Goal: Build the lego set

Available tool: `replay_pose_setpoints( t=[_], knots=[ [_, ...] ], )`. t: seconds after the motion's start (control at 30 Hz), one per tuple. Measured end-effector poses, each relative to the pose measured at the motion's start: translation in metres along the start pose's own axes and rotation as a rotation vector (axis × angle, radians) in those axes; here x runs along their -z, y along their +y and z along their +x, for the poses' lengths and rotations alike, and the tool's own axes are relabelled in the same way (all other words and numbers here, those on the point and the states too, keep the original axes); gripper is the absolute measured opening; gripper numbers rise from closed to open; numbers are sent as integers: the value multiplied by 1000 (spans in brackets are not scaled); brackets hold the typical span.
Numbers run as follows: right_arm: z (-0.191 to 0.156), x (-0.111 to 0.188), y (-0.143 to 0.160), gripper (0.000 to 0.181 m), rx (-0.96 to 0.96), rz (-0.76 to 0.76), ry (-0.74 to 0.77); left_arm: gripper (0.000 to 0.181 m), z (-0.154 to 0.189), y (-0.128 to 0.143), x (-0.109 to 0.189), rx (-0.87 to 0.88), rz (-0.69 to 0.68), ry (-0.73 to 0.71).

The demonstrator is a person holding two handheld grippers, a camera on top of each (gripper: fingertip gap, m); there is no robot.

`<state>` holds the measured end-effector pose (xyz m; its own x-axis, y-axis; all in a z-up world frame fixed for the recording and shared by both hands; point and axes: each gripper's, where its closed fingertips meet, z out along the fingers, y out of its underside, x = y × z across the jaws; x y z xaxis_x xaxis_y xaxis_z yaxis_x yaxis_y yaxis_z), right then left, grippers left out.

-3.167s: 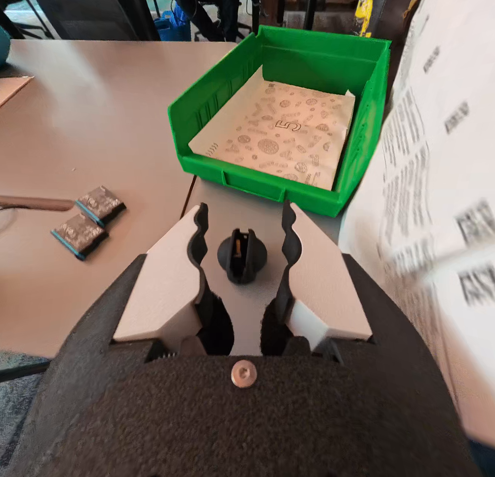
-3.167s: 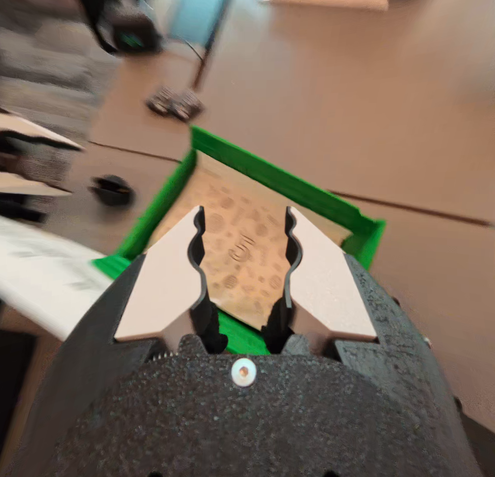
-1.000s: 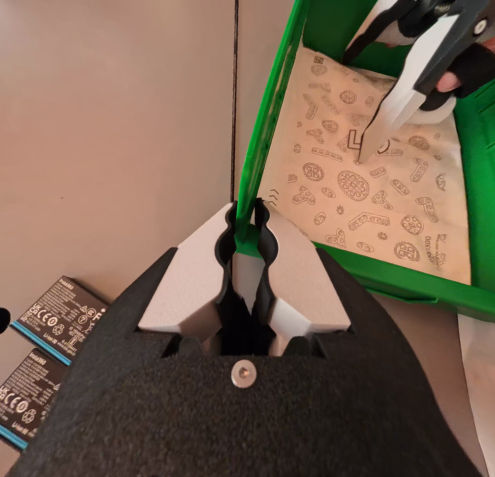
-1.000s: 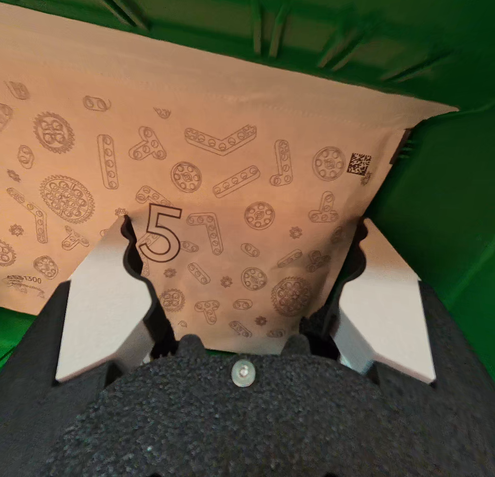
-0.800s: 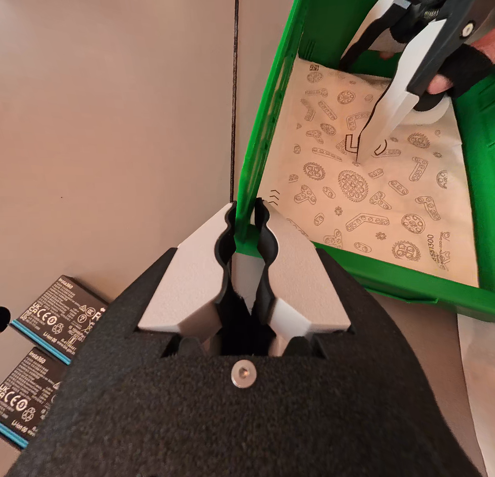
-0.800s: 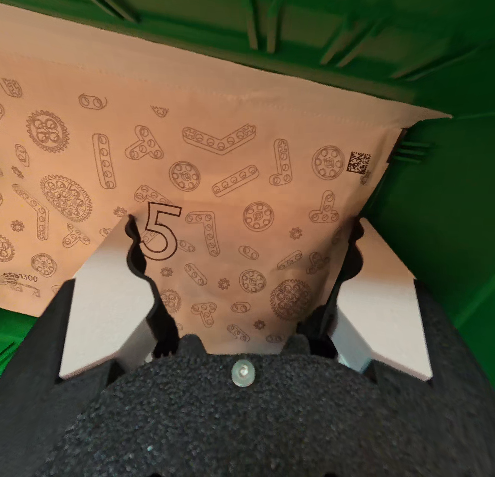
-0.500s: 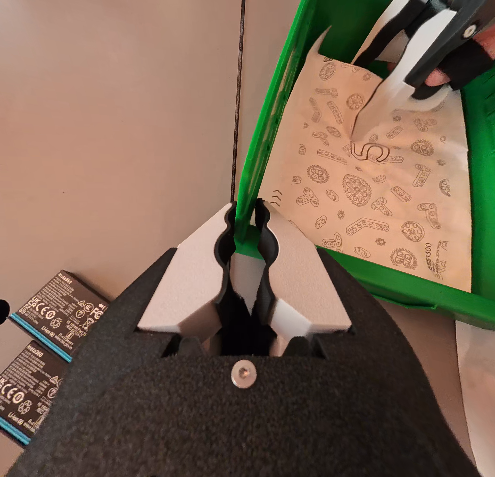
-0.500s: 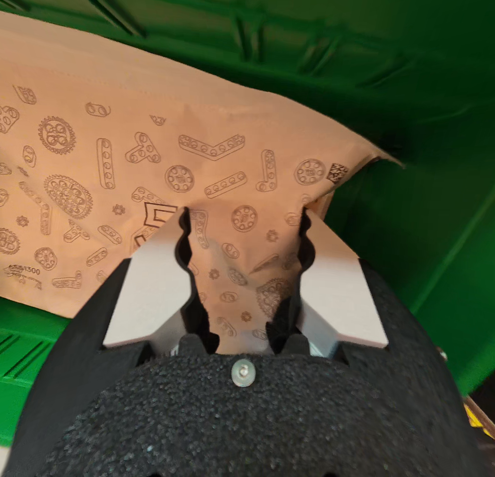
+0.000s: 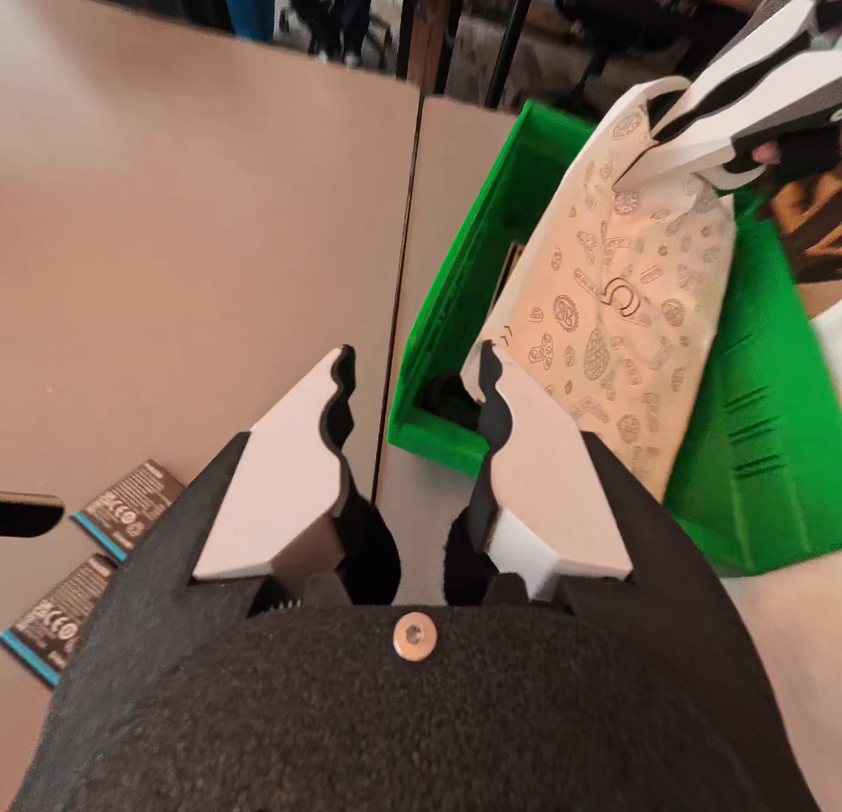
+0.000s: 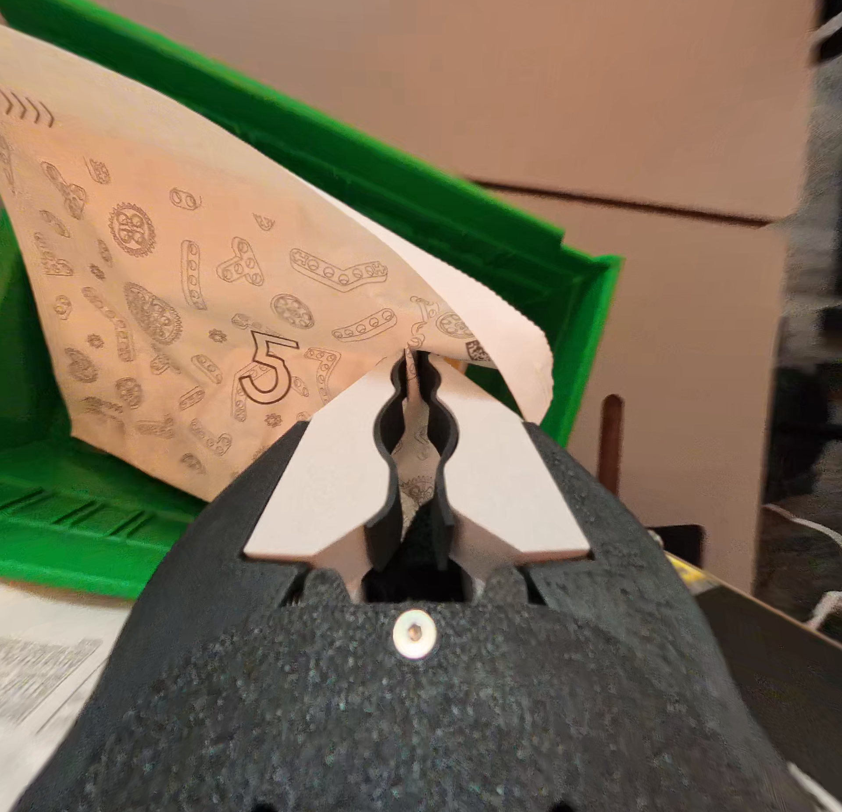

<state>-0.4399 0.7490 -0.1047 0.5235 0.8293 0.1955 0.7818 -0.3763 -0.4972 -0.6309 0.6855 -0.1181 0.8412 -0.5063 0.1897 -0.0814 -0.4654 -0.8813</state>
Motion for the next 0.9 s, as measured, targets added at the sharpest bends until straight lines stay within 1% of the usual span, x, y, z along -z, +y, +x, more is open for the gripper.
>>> replay_pose_setpoints(
  t=[0.03,0.13,0.23,0.3,0.33,0.37,0.43,0.5,0.53,0.57,0.6,0.63,0.7,0.8,0.87,0.9],
  knots=[
    [1,16,-10,2,18,46,30,56,4,-12,9,-10,47,18],
    [5,66,-43,1,41,205,120,60,28,-52,39,-65,215,124],
    [21,119,-71,2,78,328,297,63,48,-85,69,-81,361,200],
    [28,152,-84,2,91,384,385,59,52,-94,82,-71,404,206],
    [32,166,-88,2,89,403,422,55,51,-92,81,-73,378,180],
    [37,179,-89,2,88,410,458,55,51,-83,74,-89,311,150],
    [46,202,-90,2,65,440,510,55,59,-50,50,-158,81,121],
    [54,219,-88,2,29,461,533,55,66,-19,24,-278,-134,69],
    [57,227,-87,2,10,476,541,55,69,-10,11,-334,-201,49],
    [61,234,-86,2,-9,485,551,58,79,-4,-1,-382,-246,70],
    [64,240,-84,2,-28,494,561,63,94,-1,-14,-426,-271,126],
    [67,245,-83,2,-43,505,562,65,107,1,-27,-449,-275,178],
    [71,253,-78,2,-72,506,572,81,124,7,-55,-435,-321,237],
    [76,262,-70,2,-88,509,589,110,126,21,-94,-395,-426,203],
    [80,264,-63,2,-82,493,623,127,127,32,-110,-439,-488,179],
    [81,264,-60,2,-78,484,635,128,124,35,-118,-468,-504,147]
  ],
)
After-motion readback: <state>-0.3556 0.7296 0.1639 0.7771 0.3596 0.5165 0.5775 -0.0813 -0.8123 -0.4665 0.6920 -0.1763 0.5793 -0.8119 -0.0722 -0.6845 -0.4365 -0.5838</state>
